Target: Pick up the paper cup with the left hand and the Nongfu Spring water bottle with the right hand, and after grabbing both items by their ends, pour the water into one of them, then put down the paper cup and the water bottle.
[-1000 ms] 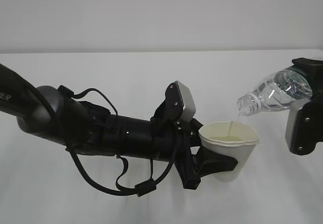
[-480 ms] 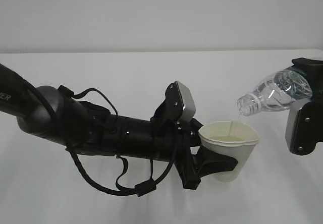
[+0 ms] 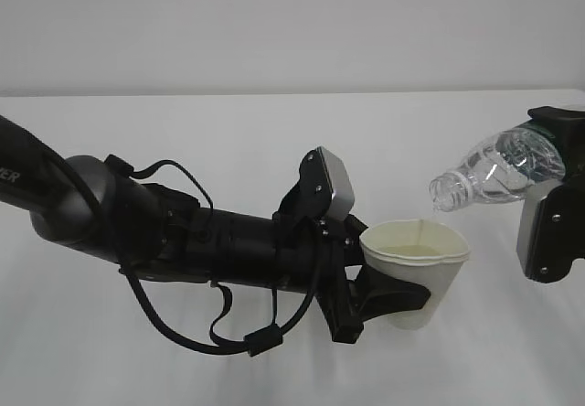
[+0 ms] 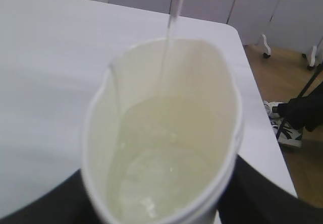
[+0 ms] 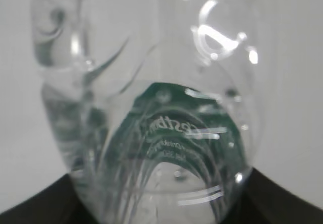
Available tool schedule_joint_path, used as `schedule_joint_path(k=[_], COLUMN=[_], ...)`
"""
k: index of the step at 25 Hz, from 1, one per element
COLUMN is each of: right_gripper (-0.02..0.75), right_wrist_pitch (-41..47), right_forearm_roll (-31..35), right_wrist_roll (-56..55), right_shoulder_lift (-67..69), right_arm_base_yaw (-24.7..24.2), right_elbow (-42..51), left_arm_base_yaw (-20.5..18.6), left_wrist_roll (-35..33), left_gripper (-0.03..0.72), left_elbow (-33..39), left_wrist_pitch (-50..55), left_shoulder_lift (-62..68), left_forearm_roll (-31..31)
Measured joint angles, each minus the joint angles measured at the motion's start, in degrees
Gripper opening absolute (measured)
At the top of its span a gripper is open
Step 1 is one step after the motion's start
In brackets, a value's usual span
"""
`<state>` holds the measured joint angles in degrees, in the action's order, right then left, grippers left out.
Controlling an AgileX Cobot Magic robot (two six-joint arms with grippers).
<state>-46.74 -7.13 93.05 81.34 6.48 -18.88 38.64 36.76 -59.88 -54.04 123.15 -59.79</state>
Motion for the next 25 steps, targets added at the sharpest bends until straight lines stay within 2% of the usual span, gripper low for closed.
schedule_joint_path(k=[25], right_gripper=[0.42], right_wrist_pitch=[0.54], right_forearm_roll=[0.0], right_wrist_roll=[-12.14], right_shoulder_lift=[0.21], right_arm_base_yaw=[0.0], right_elbow=[0.0], left_arm_base_yaw=[0.0], left_wrist_roll=[-0.64], left_gripper=[0.4], left_elbow=[0.0], left_wrist_pitch=[0.0], left_shoulder_lift=[0.0], left_forearm_roll=[0.24])
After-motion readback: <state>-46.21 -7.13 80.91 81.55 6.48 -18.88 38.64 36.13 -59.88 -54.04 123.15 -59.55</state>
